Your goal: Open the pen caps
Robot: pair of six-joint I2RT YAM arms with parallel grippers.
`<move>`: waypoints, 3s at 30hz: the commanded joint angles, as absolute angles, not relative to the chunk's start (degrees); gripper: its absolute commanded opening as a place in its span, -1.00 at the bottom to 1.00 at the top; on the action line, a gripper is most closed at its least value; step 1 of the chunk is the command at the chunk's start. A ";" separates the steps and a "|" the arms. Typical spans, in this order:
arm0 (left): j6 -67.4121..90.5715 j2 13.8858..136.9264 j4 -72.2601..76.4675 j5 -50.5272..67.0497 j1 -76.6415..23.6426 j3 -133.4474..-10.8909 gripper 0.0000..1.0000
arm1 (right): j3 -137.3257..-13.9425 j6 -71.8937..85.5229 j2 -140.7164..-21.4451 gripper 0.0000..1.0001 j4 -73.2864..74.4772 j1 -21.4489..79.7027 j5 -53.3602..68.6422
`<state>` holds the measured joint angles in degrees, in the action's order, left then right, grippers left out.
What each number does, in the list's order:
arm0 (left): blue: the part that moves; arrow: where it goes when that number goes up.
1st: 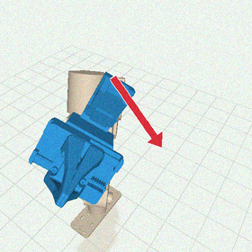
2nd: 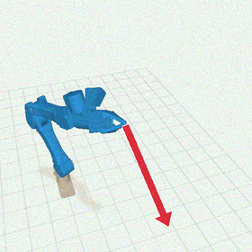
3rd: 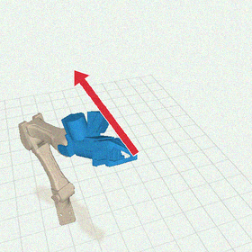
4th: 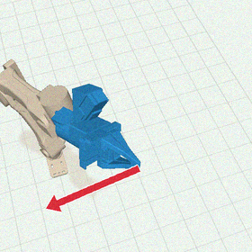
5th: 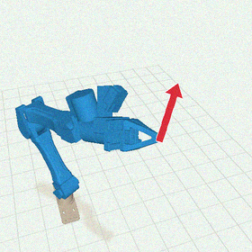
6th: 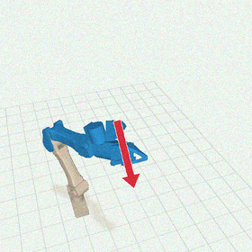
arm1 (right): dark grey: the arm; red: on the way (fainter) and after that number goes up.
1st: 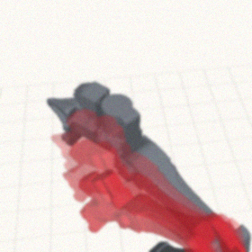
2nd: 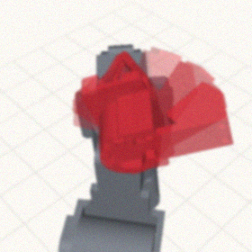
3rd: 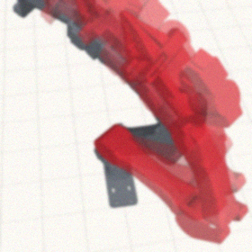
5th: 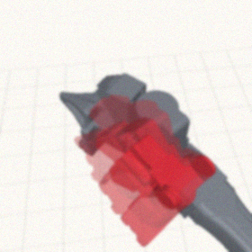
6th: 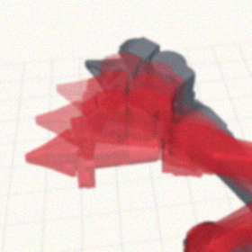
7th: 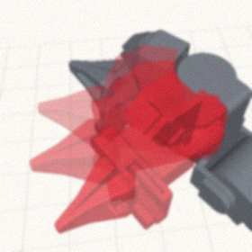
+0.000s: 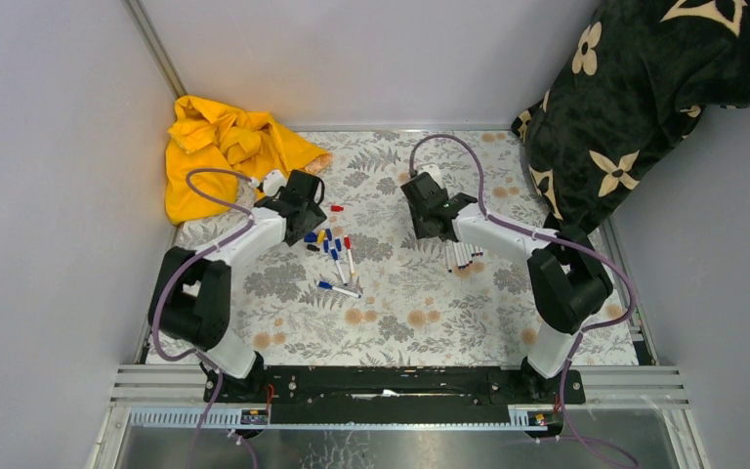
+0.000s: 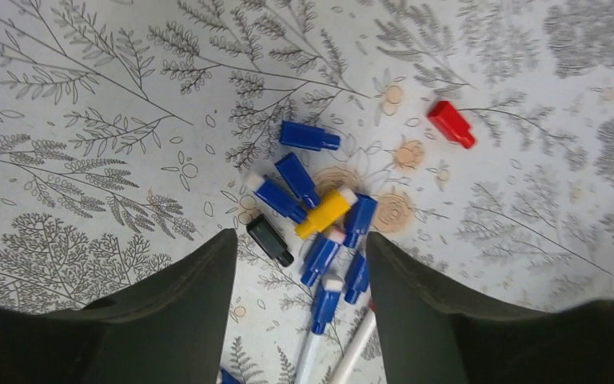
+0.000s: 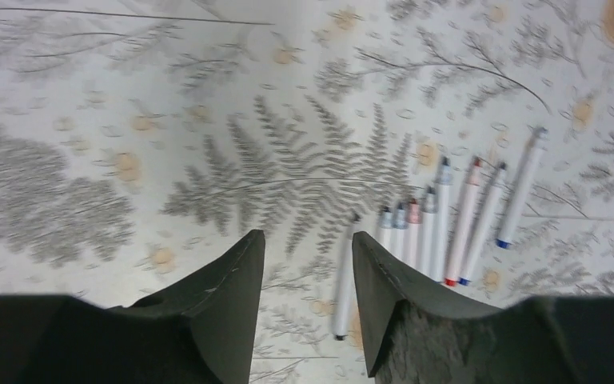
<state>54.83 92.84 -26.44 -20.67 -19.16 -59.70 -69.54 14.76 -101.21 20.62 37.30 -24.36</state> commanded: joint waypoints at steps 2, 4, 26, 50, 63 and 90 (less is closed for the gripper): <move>55.66 86.31 -28.03 -19.82 -19.51 -60.31 0.44 | -76.27 13.68 -101.30 0.05 22.68 41.75 -17.09; 55.84 84.13 -28.40 -19.05 -19.50 -59.90 0.48 | -78.53 14.10 -103.32 0.06 23.16 43.86 -15.16; 60.69 65.37 -30.54 -16.33 -19.51 -55.47 0.52 | -100.34 19.37 -124.94 0.06 29.27 55.11 -11.79; 60.95 64.38 -29.87 -17.42 -19.51 -54.33 0.52 | -98.03 20.38 -126.54 -0.78 31.14 55.37 -13.49; 64.51 65.97 -15.00 -8.60 -19.94 -44.29 0.55 | -86.01 21.86 -111.56 -1.00 26.50 51.08 -9.65; 68.35 81.95 3.19 -3.23 -32.24 -47.28 0.39 | -75.49 25.46 -96.38 -1.00 22.04 44.76 11.42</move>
<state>67.22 80.68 -1.78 -3.84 -30.98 -45.54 -76.36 24.53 -100.40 24.21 46.24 7.79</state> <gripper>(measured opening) 0.712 0.099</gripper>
